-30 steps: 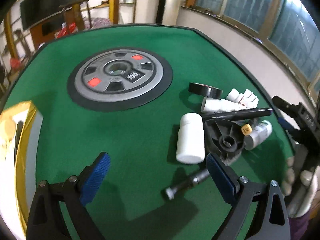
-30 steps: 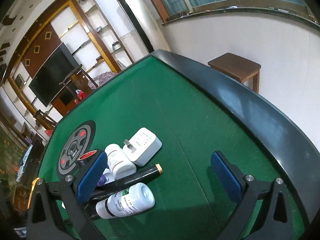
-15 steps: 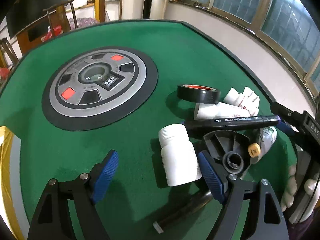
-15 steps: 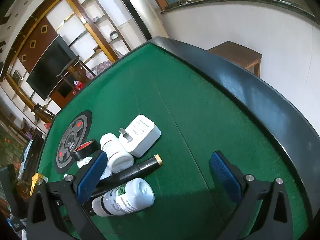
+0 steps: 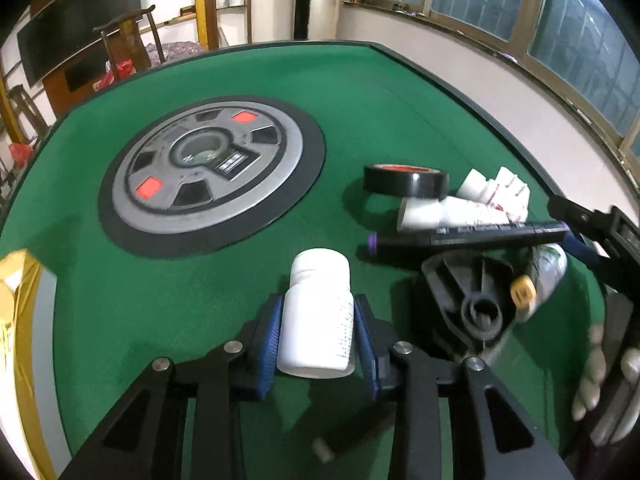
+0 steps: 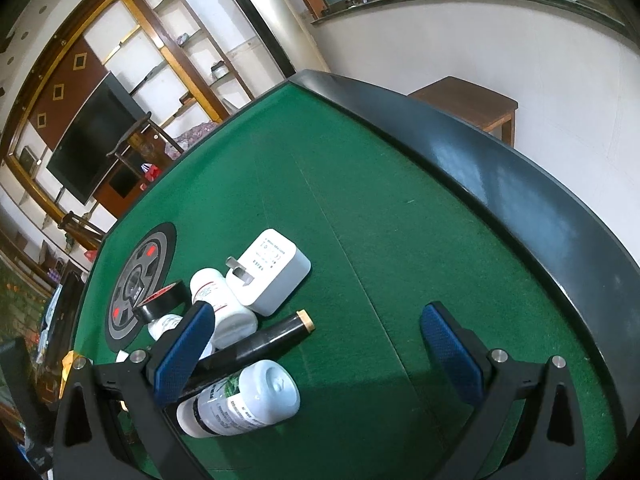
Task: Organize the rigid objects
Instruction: 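Lift the white bottle with the left tool while the right tool grasps the black tape roll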
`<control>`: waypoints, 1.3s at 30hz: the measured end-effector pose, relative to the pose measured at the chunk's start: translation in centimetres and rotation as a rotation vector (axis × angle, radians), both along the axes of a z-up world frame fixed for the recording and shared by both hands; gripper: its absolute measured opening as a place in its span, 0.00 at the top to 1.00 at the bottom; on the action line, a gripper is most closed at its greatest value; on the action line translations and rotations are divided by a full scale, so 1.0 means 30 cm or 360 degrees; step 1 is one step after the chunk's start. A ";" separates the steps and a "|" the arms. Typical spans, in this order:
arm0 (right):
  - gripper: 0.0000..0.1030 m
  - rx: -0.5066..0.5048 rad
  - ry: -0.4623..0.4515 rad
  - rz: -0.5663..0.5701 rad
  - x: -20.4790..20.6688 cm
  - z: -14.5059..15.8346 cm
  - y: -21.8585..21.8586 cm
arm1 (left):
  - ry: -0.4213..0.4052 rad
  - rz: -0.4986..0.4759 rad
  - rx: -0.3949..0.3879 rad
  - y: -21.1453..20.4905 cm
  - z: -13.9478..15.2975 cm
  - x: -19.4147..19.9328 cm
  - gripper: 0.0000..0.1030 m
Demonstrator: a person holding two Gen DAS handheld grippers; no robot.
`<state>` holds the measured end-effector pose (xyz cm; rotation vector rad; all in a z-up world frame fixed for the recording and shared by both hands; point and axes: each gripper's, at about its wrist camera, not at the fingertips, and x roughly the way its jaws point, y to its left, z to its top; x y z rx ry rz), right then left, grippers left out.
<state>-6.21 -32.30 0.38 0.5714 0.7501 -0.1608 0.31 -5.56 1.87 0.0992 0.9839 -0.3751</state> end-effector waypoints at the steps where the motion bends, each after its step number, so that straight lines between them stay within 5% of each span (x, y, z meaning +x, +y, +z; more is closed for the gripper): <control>1: 0.00 -0.0001 0.0001 0.0001 0.000 -0.001 -0.001 | 0.0014 0.0011 -0.0029 0.028 0.005 -0.013 0.66; 6: 0.00 -0.0011 0.0003 -0.0002 -0.002 -0.001 -0.003 | 0.0007 0.0077 -0.0163 0.140 0.048 -0.088 0.66; 13: 0.00 -0.0050 0.0016 -0.0005 -0.005 0.001 0.005 | -0.0157 0.0137 -0.0202 0.246 0.126 -0.235 0.66; 27: 0.00 -0.0013 -0.0055 -0.0109 -0.071 0.069 -0.028 | -0.0189 0.0192 -0.0351 0.416 0.152 -0.400 0.66; 31: 0.00 -0.0036 -0.0047 0.0204 -0.004 0.177 0.058 | -0.0168 0.0189 -0.0452 0.446 0.143 -0.397 0.66; 34: 0.00 -0.0379 0.0027 0.0597 0.098 0.235 0.265 | -0.0164 0.0179 -0.0491 0.451 0.146 -0.395 0.66; 39: 0.08 -0.0767 0.0130 0.0923 0.232 0.218 0.527 | -0.0161 0.0183 -0.0546 0.492 0.165 -0.392 0.66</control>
